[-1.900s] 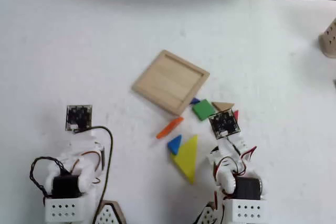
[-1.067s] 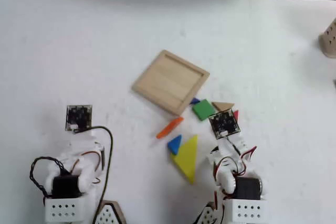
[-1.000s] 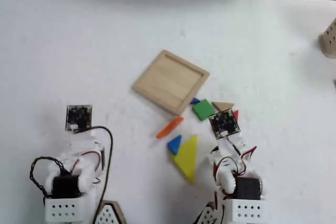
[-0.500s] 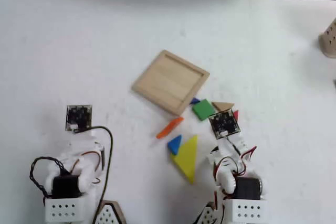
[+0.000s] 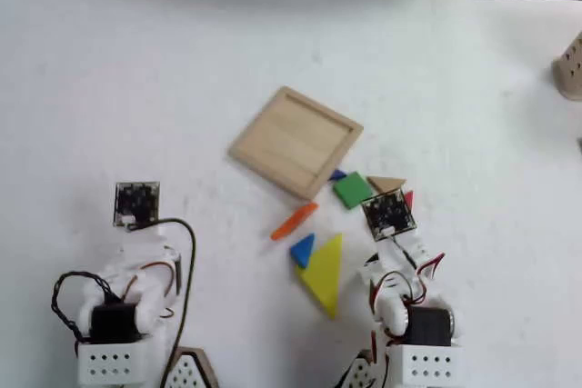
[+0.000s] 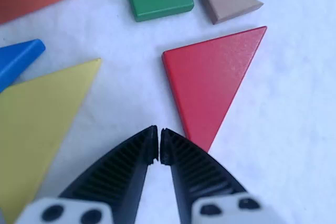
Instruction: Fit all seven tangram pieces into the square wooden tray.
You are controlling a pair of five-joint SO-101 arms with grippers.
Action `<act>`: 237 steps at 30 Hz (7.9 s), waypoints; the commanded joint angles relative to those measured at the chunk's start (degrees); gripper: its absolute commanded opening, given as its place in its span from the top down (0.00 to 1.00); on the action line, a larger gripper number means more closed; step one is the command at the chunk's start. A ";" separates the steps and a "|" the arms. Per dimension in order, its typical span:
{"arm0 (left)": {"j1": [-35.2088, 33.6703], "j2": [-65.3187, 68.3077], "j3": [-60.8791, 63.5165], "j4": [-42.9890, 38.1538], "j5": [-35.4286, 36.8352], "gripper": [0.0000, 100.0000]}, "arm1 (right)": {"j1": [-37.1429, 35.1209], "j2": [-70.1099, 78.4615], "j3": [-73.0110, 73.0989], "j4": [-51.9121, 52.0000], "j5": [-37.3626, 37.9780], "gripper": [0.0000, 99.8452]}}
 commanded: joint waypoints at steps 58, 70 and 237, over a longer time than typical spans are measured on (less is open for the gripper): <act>12.44 13.23 -25.23 -26.20 0.70 0.98 | -8.57 3.82 0.53 -32.48 -0.44 0.98; 12.88 81.54 -70.33 -28.75 9.14 0.98 | -6.55 3.82 0.53 -33.36 -0.09 0.98; -4.44 82.86 -44.92 -32.70 23.12 0.83 | -6.11 3.91 0.53 -30.90 0.09 0.98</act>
